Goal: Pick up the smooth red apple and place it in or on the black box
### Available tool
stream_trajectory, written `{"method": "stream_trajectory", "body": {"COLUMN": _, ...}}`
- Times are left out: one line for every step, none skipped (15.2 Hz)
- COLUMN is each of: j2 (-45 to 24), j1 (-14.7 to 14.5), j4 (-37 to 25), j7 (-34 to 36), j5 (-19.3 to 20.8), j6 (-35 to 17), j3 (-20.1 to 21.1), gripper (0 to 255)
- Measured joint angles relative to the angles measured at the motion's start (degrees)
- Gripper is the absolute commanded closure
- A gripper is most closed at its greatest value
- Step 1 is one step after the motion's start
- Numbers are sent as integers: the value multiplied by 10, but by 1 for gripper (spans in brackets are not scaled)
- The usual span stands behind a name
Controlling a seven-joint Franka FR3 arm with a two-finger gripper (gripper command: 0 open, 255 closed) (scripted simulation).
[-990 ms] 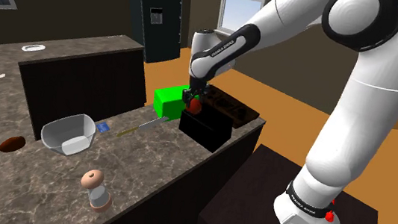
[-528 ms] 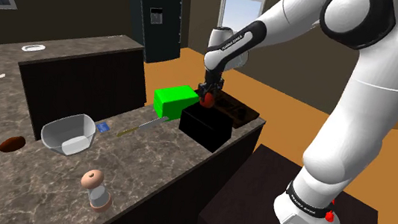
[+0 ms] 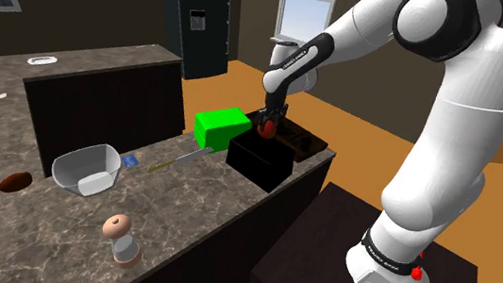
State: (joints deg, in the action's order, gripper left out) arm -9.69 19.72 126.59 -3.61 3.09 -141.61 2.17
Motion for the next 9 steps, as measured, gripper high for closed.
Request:
{"method": "stream_trajectory", "body": {"j2": -6, "j1": 0, "j4": 1, "j7": 1, "j5": 1, "j6": -8, "j3": 0, "gripper": 255}}
{"method": "stream_trajectory", "body": {"j2": -13, "j1": 0, "j4": 3, "j7": 2, "j5": 2, "j6": -16, "j3": 0, "gripper": 255}}
{"method": "stream_trajectory", "body": {"j2": -19, "j1": 0, "j4": 2, "j7": 2, "j5": 3, "j6": -21, "j3": -1, "gripper": 255}}
{"method": "stream_trajectory", "body": {"j2": -25, "j1": 0, "j4": 4, "j7": 2, "j5": 3, "j6": -29, "j3": -1, "gripper": 255}}
{"method": "stream_trajectory", "body": {"j2": -29, "j1": -1, "j4": 7, "j7": 4, "j5": 4, "j6": -36, "j3": -1, "gripper": 255}}
{"method": "stream_trajectory", "body": {"j2": -36, "j1": 0, "j4": 7, "j7": 2, "j5": 4, "j6": -42, "j3": -2, "gripper": 255}}
{"method": "stream_trajectory", "body": {"j2": -42, "j1": -1, "j4": 8, "j7": 4, "j5": 6, "j6": -49, "j3": -2, "gripper": 255}}
{"method": "stream_trajectory", "body": {"j2": -48, "j1": -1, "j4": 9, "j7": 6, "j5": 7, "j6": -57, "j3": -2, "gripper": 255}}
{"method": "stream_trajectory", "body": {"j2": -55, "j1": -2, "j4": 8, "j7": 8, "j5": 8, "j6": -63, "j3": -3, "gripper": 255}}
